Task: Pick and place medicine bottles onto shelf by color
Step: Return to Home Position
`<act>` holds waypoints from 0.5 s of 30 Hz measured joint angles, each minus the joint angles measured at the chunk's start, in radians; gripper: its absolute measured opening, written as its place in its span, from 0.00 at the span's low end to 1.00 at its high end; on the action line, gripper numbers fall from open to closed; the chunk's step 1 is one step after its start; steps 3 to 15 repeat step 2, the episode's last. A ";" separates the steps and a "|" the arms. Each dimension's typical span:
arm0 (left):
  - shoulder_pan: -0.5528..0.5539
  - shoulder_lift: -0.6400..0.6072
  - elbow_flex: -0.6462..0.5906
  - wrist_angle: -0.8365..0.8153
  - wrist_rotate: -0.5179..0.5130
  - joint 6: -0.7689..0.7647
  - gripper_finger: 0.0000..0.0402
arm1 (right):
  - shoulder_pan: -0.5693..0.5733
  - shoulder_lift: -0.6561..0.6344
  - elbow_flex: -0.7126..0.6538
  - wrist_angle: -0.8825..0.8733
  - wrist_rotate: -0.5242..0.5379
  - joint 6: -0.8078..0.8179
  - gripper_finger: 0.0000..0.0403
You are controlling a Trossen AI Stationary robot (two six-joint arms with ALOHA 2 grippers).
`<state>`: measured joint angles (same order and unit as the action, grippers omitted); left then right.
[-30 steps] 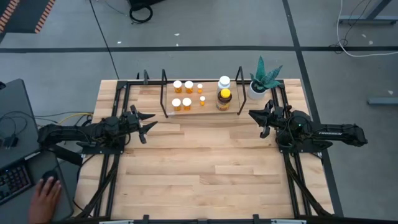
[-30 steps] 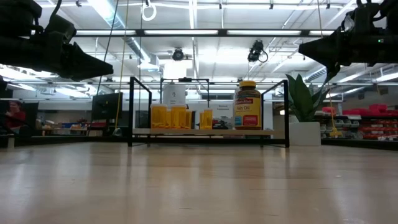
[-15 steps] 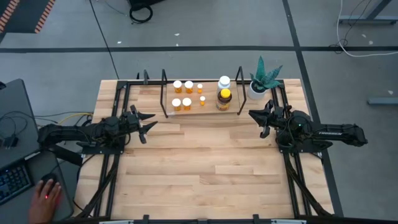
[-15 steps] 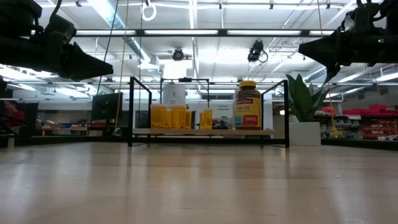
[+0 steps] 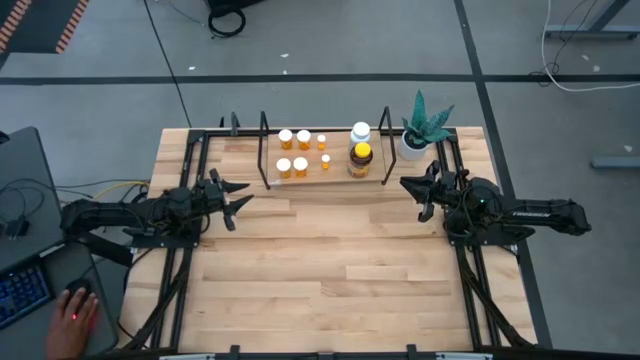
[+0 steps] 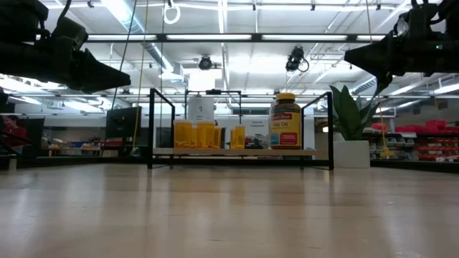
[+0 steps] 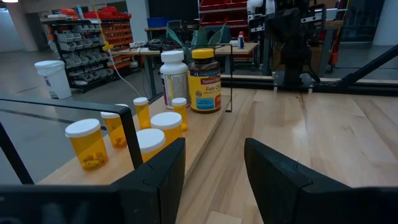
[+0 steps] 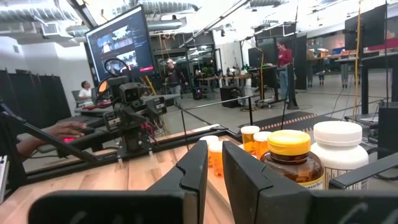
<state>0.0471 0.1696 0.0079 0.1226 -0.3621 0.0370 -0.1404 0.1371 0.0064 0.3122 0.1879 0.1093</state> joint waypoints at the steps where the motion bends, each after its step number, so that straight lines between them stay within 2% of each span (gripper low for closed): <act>1: 0.000 0.000 0.000 0.000 0.000 0.000 0.43 | 0.000 0.000 0.000 0.000 0.000 0.000 0.14; 15: 0.000 0.000 0.000 0.000 0.000 0.000 0.43 | 0.000 0.000 0.000 0.000 0.000 0.000 0.14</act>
